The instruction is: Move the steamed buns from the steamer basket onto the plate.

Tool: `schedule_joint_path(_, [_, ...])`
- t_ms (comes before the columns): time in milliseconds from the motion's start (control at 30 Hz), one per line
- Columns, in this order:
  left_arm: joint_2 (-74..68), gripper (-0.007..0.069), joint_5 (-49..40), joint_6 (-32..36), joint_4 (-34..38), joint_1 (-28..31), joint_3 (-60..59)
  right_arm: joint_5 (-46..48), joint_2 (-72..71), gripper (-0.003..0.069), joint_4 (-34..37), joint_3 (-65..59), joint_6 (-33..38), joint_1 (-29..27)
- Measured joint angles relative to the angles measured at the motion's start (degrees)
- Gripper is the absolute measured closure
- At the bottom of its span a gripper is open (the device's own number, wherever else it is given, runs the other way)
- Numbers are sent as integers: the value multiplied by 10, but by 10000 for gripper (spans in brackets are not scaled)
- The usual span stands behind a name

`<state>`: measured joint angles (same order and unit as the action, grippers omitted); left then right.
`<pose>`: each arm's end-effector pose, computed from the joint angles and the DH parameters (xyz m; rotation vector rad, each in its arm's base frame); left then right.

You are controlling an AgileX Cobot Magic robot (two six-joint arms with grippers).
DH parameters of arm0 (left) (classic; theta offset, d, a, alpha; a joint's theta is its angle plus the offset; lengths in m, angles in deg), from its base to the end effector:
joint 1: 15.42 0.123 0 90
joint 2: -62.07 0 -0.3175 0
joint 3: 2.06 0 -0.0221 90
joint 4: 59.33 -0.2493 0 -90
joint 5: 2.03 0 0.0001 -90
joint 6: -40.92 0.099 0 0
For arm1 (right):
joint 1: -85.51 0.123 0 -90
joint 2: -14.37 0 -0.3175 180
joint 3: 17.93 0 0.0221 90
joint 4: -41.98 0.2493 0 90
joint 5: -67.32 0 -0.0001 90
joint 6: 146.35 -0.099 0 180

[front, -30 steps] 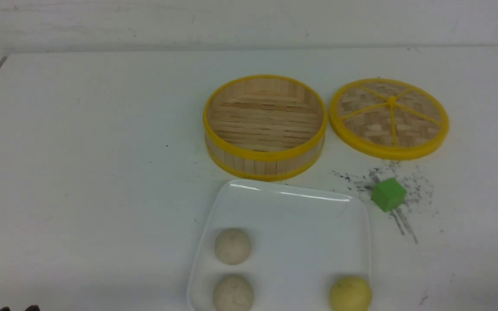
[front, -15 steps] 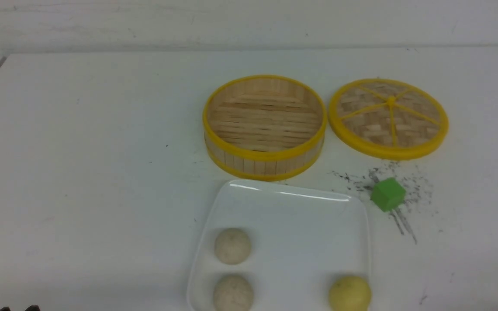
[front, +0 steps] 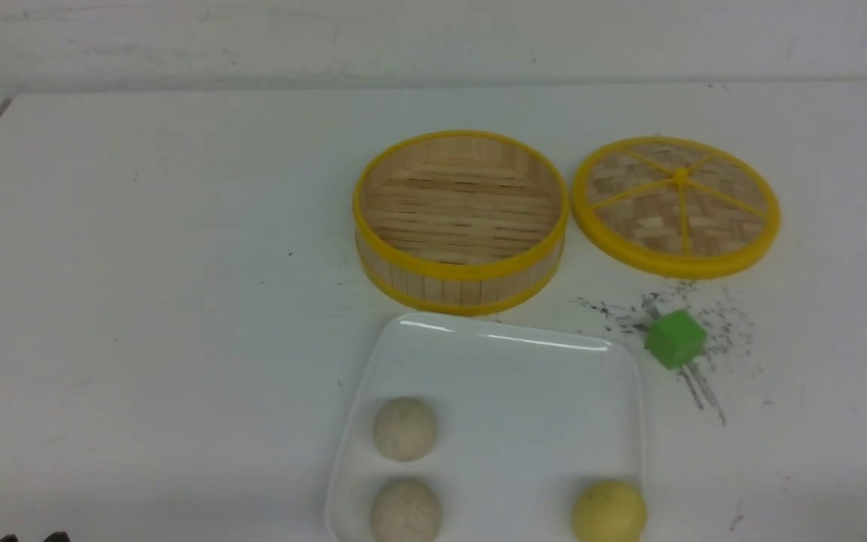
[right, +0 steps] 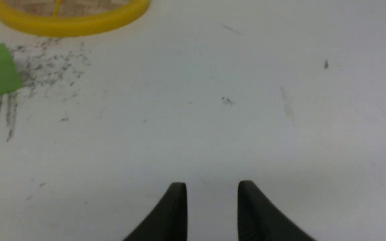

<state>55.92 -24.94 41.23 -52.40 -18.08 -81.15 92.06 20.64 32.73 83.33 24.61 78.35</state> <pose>0.0247 -0.0058 0.1691 -0.0241 1.8871 -0.1487 0.0229 -0.0096 0.1684 0.1752 1.9042 -0.1413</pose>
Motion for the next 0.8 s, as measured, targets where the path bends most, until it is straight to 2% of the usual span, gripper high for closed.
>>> schedule_joint_path(233, [0, 324, 0, 0, 0, 0, 0, -9, 0, 419, 27, -1, -38, 4])
schedule_joint_path(533, [0, 324, 0, 0, 0, 0, 0, -11, 0, 419, 43, -2, -39, 44])
schedule_joint_path(800, [0, 324, 0, 0, 0, 0, 0, -13, 0, 419, 47, -2, -39, 47])
